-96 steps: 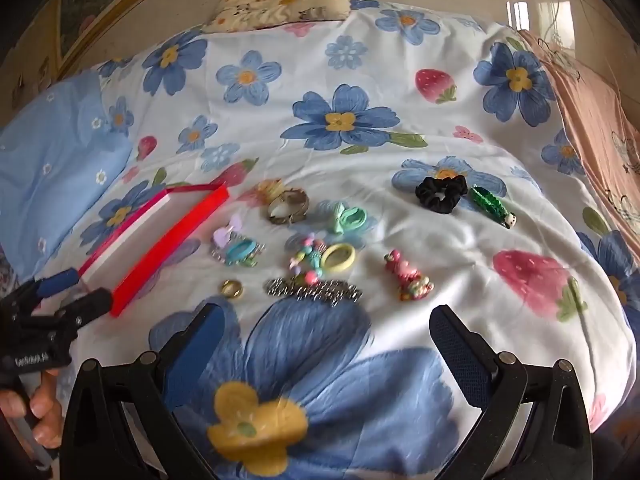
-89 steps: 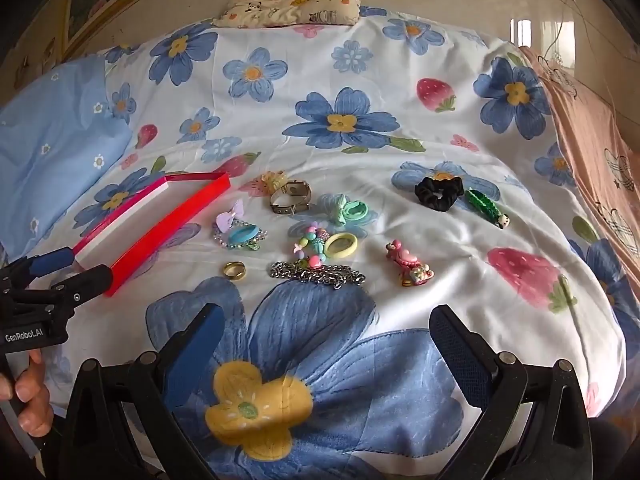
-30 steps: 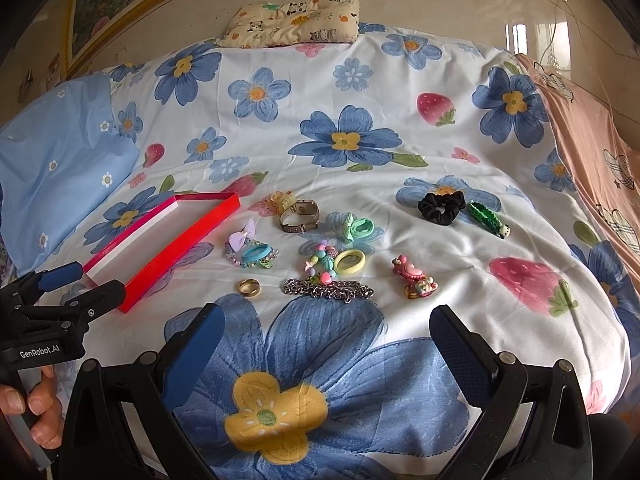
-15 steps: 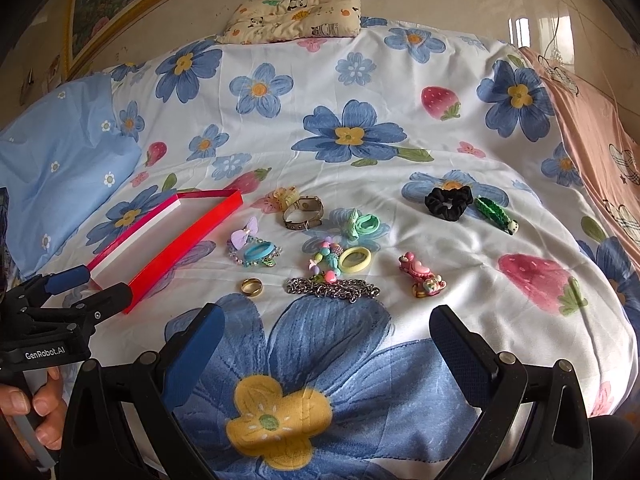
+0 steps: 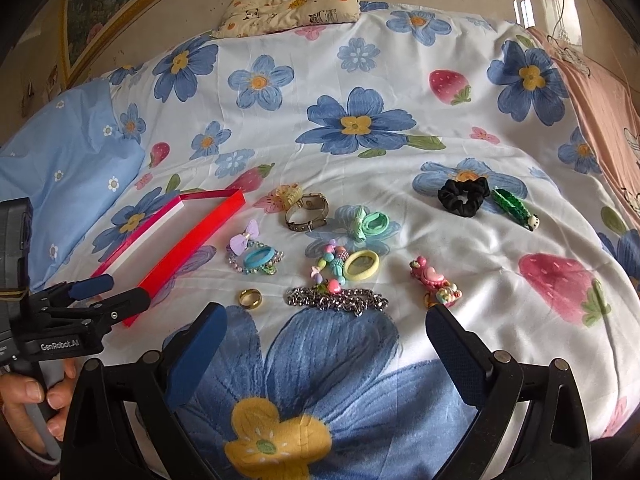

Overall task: Organize jewelry
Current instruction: 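Grasp the purple hair tie with the left tool while the right tool grasps the green hair tie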

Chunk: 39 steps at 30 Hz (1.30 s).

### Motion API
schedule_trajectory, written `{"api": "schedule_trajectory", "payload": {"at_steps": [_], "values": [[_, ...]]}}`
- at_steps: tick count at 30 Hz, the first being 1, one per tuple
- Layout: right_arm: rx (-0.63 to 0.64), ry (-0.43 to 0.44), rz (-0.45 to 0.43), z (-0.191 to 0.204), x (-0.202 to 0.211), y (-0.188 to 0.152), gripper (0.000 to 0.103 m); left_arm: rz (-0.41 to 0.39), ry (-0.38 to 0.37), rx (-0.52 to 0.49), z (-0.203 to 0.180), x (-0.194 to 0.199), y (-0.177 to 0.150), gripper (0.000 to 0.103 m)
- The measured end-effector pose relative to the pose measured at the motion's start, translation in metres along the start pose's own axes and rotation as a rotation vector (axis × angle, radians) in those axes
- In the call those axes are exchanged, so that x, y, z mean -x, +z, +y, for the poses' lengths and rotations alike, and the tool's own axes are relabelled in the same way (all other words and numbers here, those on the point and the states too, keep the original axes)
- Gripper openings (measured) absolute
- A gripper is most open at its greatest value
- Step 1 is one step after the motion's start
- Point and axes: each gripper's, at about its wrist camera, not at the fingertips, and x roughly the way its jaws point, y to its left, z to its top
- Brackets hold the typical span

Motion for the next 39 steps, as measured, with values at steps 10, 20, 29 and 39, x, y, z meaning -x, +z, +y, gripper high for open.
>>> {"api": "schedule_trajectory", "payload": {"at_steps": [10,20,29,39], "values": [[-0.043,0.034,0.058,-0.016,-0.037,0.030,0.072,0.041,-0.025,-0.048,-0.005,-0.048,0.042,0.083],[-0.062,0.023,0.112,-0.032,-0.089,0.070,0.047,0.120,-0.049,-0.062,-0.010,-0.114,0.078,0.069],[-0.066,0.029,0.207,-0.039,-0.138,0.074,0.038,0.211,-0.066,-0.087,-0.016,-0.166,0.089,0.033],[-0.057,-0.007,0.241,-0.043,-0.152,0.070,0.014,0.205,-0.133,-0.031,-0.001,-0.169,0.089,0.012]]}}
